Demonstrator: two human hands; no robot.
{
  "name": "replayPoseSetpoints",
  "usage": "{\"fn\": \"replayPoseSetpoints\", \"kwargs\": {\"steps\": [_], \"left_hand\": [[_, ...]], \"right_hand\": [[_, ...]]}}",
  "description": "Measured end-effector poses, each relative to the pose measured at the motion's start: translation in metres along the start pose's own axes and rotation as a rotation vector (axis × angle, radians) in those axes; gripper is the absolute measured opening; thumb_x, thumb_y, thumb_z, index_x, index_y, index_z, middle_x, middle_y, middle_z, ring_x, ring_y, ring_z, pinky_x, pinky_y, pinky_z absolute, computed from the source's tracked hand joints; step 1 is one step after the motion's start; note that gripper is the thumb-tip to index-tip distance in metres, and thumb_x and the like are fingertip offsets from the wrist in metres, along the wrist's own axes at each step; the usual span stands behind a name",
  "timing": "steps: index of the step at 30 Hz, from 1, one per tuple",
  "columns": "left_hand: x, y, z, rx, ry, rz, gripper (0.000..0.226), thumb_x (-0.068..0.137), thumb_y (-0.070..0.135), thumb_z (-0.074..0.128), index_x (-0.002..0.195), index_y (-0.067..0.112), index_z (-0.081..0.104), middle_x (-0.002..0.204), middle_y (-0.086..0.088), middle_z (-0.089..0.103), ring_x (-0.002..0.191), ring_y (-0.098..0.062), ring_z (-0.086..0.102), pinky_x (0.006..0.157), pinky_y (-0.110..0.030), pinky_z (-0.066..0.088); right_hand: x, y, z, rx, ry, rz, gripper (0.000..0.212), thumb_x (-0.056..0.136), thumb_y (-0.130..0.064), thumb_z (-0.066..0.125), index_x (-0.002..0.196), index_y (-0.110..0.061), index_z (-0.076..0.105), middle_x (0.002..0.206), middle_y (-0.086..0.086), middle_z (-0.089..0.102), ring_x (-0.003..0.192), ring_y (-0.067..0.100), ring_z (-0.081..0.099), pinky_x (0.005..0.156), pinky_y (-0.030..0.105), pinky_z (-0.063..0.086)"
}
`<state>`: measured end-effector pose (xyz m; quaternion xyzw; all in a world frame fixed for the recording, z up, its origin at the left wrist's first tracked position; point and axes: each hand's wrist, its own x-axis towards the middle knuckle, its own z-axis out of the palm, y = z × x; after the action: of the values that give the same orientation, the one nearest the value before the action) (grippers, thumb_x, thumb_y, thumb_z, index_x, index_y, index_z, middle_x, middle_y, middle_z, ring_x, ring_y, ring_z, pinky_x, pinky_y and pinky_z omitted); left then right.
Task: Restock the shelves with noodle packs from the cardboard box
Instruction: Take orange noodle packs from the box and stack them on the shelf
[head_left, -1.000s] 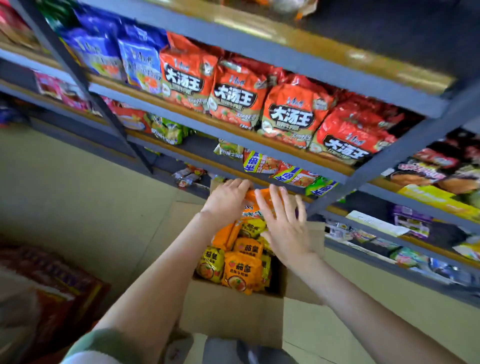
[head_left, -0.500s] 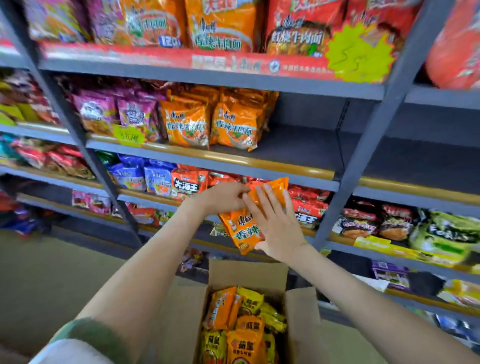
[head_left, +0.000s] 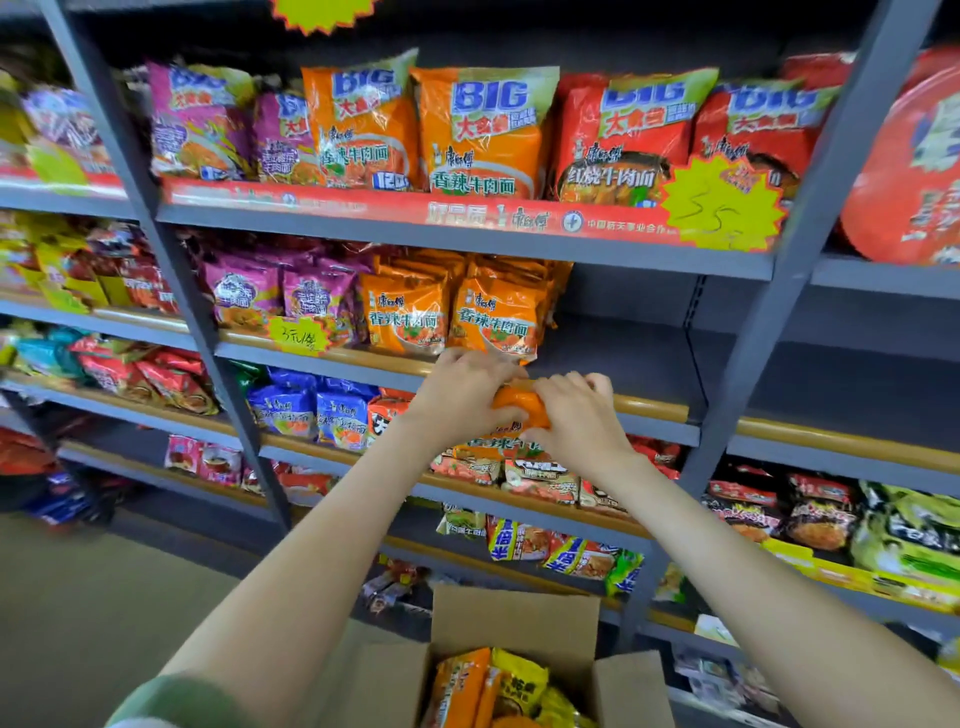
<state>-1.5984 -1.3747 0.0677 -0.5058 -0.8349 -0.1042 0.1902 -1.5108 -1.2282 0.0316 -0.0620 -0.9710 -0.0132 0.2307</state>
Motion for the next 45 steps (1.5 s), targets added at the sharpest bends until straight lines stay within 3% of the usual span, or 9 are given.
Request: {"fn": "replayPoseSetpoints", "kwargs": {"steps": [3,6,13,19,27,30,34,39,45], "left_hand": [[-0.006,-0.016,0.013,0.038,0.366,-0.083,0.062,0.077,0.039,0.076,0.128,0.012,0.053,0.124,-0.011,0.059,0.114,-0.033,0.054,0.098,-0.05,0.039],[-0.014,-0.028,0.032,0.099,0.509,-0.098,0.057,0.082,0.025,0.073,0.131,0.014,0.047,0.132,-0.017,0.053,0.119,-0.033,0.046,0.096,-0.051,0.042],[0.005,-0.063,0.073,0.211,0.192,-0.036,0.086,0.066,0.005,0.081,0.142,0.016,0.043,0.149,-0.017,0.037,0.135,-0.032,0.039,0.11,-0.049,0.029],[0.045,-0.101,0.092,0.214,0.121,-0.119,0.098,0.07,-0.005,0.071,0.151,0.021,0.023,0.156,-0.018,0.016,0.143,-0.03,0.009,0.113,-0.047,0.015],[0.091,-0.145,0.121,0.193,-0.044,-0.088,0.075,0.098,0.041,0.047,0.152,0.026,-0.004,0.159,-0.012,-0.009,0.146,-0.03,-0.008,0.117,-0.047,-0.001],[0.103,-0.154,0.131,0.194,-0.097,-0.074,0.079,0.099,0.042,0.044,0.149,0.029,-0.016,0.157,-0.009,-0.019,0.145,-0.027,-0.016,0.114,-0.043,-0.011],[0.11,-0.16,0.141,0.214,-0.087,-0.035,0.088,0.094,0.047,0.051,0.148,0.028,-0.017,0.156,-0.011,-0.02,0.144,-0.027,-0.017,0.114,-0.045,-0.01],[0.113,-0.164,0.145,0.28,-0.092,-0.002,0.092,0.092,0.054,0.047,0.144,0.029,-0.025,0.15,-0.008,-0.031,0.145,-0.028,-0.015,0.116,-0.05,-0.003],[0.12,-0.168,0.148,0.395,-0.101,-0.115,0.103,0.09,0.054,0.051,0.139,0.03,-0.036,0.143,-0.012,-0.041,0.142,-0.03,-0.022,0.115,-0.05,-0.006]], "right_hand": [[0.021,0.007,0.0,0.059,0.019,0.105,0.04,0.08,-0.05,0.067,0.105,-0.022,0.054,0.1,-0.007,0.056,0.104,0.018,0.048,0.089,0.034,0.02],[0.043,0.014,0.002,0.07,0.049,0.164,0.041,0.079,-0.051,0.068,0.104,-0.022,0.054,0.098,-0.007,0.055,0.103,0.018,0.049,0.09,0.035,0.022],[0.105,0.019,0.019,-0.058,0.152,0.211,0.046,0.082,-0.049,0.066,0.113,-0.018,0.054,0.107,-0.001,0.059,0.105,0.021,0.049,0.09,0.035,0.021],[0.157,0.023,0.041,-0.115,0.08,0.155,0.051,0.083,-0.048,0.065,0.121,-0.017,0.052,0.119,-0.001,0.059,0.114,0.021,0.048,0.095,0.037,0.023],[0.209,0.034,0.067,-0.093,-0.125,0.135,0.06,0.083,-0.05,0.064,0.131,-0.021,0.044,0.136,-0.001,0.049,0.131,0.021,0.036,0.106,0.041,0.018],[0.201,0.039,0.08,-0.114,-0.08,0.171,0.072,0.087,-0.044,0.062,0.145,-0.02,0.029,0.147,0.001,0.036,0.138,0.022,0.027,0.111,0.046,0.013],[0.172,0.043,0.102,-0.246,0.032,-0.007,0.086,0.081,-0.038,0.071,0.15,-0.015,0.025,0.154,0.009,0.028,0.143,0.028,0.024,0.114,0.05,0.012],[0.16,0.052,0.12,-0.305,-0.076,-0.047,0.098,0.079,-0.053,0.067,0.151,-0.014,0.013,0.158,0.012,0.008,0.145,0.029,0.002,0.115,0.051,-0.001],[0.171,0.054,0.123,-0.329,-0.186,-0.051,0.096,0.09,-0.056,0.048,0.143,-0.02,-0.024,0.149,0.005,-0.031,0.138,0.024,-0.031,0.109,0.045,-0.026]]}}
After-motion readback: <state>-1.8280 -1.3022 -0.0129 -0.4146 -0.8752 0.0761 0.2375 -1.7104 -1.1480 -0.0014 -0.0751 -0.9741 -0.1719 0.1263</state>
